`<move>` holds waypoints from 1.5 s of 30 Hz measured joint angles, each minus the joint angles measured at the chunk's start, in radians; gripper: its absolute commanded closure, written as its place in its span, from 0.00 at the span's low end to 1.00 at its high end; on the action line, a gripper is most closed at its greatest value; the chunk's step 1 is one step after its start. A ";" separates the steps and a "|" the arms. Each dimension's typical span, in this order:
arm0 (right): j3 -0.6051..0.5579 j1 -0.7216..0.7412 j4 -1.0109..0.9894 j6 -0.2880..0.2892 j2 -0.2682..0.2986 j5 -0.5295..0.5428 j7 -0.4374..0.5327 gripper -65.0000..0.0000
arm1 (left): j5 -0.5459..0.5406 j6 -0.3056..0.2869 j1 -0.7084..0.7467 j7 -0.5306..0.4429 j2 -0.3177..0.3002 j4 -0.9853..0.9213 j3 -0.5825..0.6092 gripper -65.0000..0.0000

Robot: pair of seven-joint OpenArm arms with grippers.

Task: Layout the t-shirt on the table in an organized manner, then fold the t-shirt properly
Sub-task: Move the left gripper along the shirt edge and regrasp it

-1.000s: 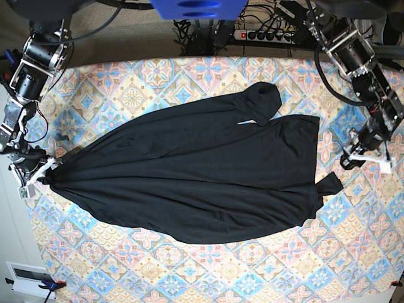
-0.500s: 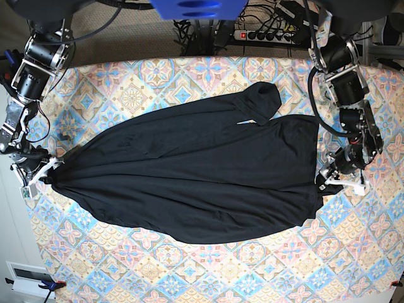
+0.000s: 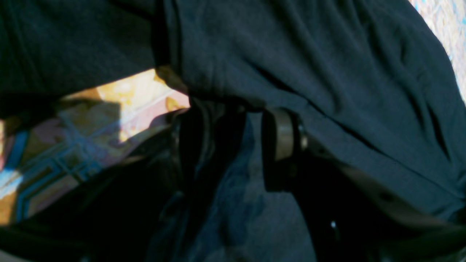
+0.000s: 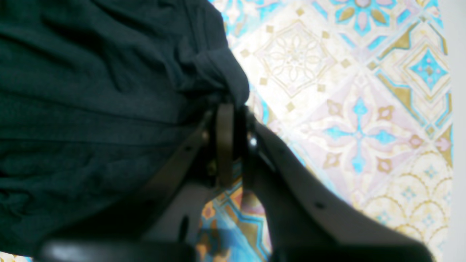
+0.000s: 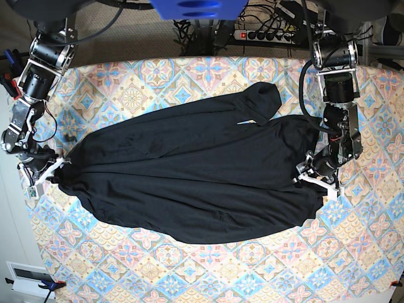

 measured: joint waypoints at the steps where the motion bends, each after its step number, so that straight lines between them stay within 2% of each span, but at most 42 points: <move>1: 0.000 0.000 0.000 0.000 -0.002 0.000 0.002 1.00 | 0.002 -0.001 0.001 -0.003 0.000 0.001 0.013 0.73; 4: 0.000 0.001 0.000 0.000 -0.003 0.000 0.003 1.00 | 0.002 0.003 0.006 -0.020 0.000 0.000 0.023 0.99; 5: 0.000 0.001 0.000 0.000 -0.002 0.000 0.003 1.00 | 0.003 0.003 0.006 -0.037 0.000 -0.002 0.023 1.00; 8: 0.000 0.001 0.000 0.001 -0.002 0.001 0.000 1.00 | 0.006 0.003 -0.011 -0.075 0.000 -0.011 0.027 0.97; 11: -0.001 -0.001 0.000 0.002 -0.003 0.000 -0.001 1.00 | 0.079 0.028 -0.077 -0.061 -0.005 -0.023 0.033 1.00; 14: -0.001 0.001 0.001 0.003 -0.003 0.002 0.003 1.00 | 0.129 0.017 -0.146 -0.092 0.003 -0.029 0.035 1.00; 18: -0.001 -0.008 0.003 0.001 0.000 0.000 0.003 1.00 | 0.190 0.011 -0.291 -0.146 -0.005 -0.201 0.033 1.00; 23: -0.001 -0.079 0.027 0.003 -0.006 0.001 -0.005 1.00 | 0.194 0.021 -0.370 -0.218 -0.011 -0.359 0.033 0.99; 25: -0.001 -0.085 0.046 0.003 -0.005 -0.008 -0.015 1.00 | 0.194 0.018 -0.370 -0.225 -0.008 -0.371 0.034 0.95; 29: -0.001 -0.060 0.074 0.003 0.000 0.009 0.016 1.00 | 0.194 0.018 -0.370 -0.214 -0.006 -0.371 0.035 0.78; 33: -0.001 -0.071 0.069 0.003 -0.003 0.001 -0.003 1.00 | 0.190 0.018 -0.333 -0.058 -0.024 -0.304 0.035 0.52; 35: -0.002 -0.074 0.066 0.003 -0.003 -0.003 -0.008 1.00 | 0.192 0.023 -0.274 -0.022 -0.037 -0.193 0.031 0.43; 38: -0.002 -0.066 0.066 0.003 -0.003 0.004 0.003 1.00 | 0.191 0.020 -0.164 0.034 -0.046 0.030 0.010 0.41; 41: -0.003 -0.064 0.067 0.003 -0.003 0.007 0.008 1.00 | 0.180 0.011 -0.044 0.140 -0.038 0.225 -0.092 0.43; 45: -0.001 -0.071 0.066 0.003 -0.009 -0.001 -0.001 1.00 | 0.204 0.022 0.077 0.230 -0.032 0.338 -0.213 0.43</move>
